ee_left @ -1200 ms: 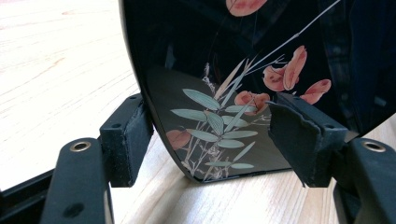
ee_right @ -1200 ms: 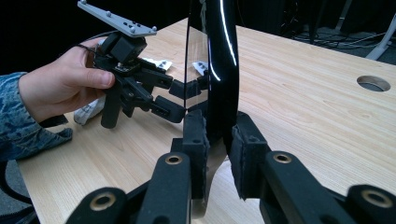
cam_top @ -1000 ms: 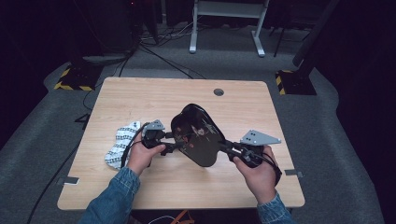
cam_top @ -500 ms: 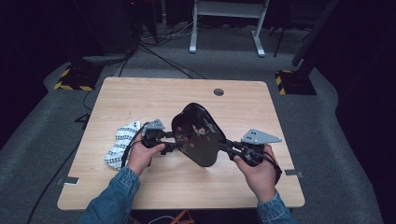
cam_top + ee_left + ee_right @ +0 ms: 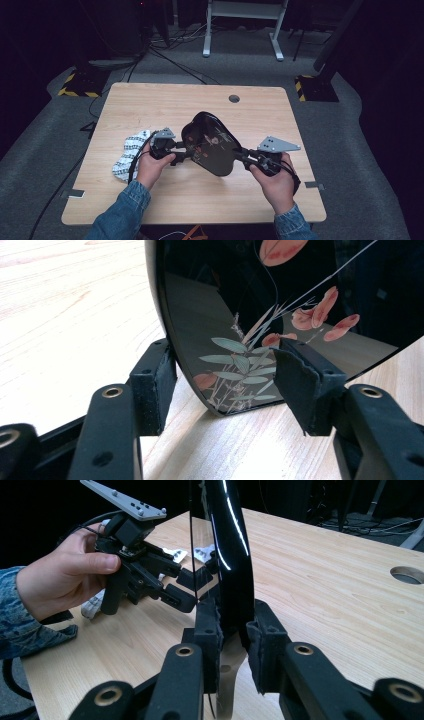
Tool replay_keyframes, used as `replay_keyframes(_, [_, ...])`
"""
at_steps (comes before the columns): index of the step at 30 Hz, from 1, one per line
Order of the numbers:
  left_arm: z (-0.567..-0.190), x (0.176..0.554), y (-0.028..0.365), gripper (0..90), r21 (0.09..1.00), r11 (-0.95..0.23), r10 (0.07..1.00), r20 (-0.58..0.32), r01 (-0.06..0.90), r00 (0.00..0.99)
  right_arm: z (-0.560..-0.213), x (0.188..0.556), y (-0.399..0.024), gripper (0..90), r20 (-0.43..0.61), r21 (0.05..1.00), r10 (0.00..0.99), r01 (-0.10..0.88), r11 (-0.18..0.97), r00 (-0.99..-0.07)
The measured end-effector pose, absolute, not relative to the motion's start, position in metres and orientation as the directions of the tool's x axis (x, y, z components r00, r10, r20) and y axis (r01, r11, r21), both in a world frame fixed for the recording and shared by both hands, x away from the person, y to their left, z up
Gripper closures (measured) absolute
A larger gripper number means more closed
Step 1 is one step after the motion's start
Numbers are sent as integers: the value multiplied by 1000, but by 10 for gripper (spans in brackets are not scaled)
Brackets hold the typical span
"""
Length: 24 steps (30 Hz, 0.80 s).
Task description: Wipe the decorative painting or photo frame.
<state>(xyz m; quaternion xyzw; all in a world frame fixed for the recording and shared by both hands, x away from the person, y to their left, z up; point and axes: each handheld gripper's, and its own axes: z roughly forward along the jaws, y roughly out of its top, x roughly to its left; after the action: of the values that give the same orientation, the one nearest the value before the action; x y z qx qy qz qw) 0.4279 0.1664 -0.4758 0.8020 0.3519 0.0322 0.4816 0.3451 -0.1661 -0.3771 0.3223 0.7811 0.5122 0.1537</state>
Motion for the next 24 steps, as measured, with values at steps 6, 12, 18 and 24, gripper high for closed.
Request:
replay_keyframes(6, [-469, 426, 175, 448, 813, -240, 621, -292, 531, 727, -375, 350, -165, 767, 93, 905, 650, 336, 260, -755])
replay_keyframes(12, [-461, 423, 185, 474, 829, -186, 661, -291, 527, 691, -370, 366, -162, 754, 94, 901, 632, 336, 275, -769])
replay_keyframes(18, [-463, 423, 188, 494, 826, -166, 680, -301, 539, 669, -363, 383, -159, 749, 89, 902, 610, 324, 287, -787])
replay_keyframes(24, [-467, 423, 195, 517, 815, -150, 712, -304, 560, 633, -358, 401, -148, 743, 47, 899, 564, 281, 336, -824])
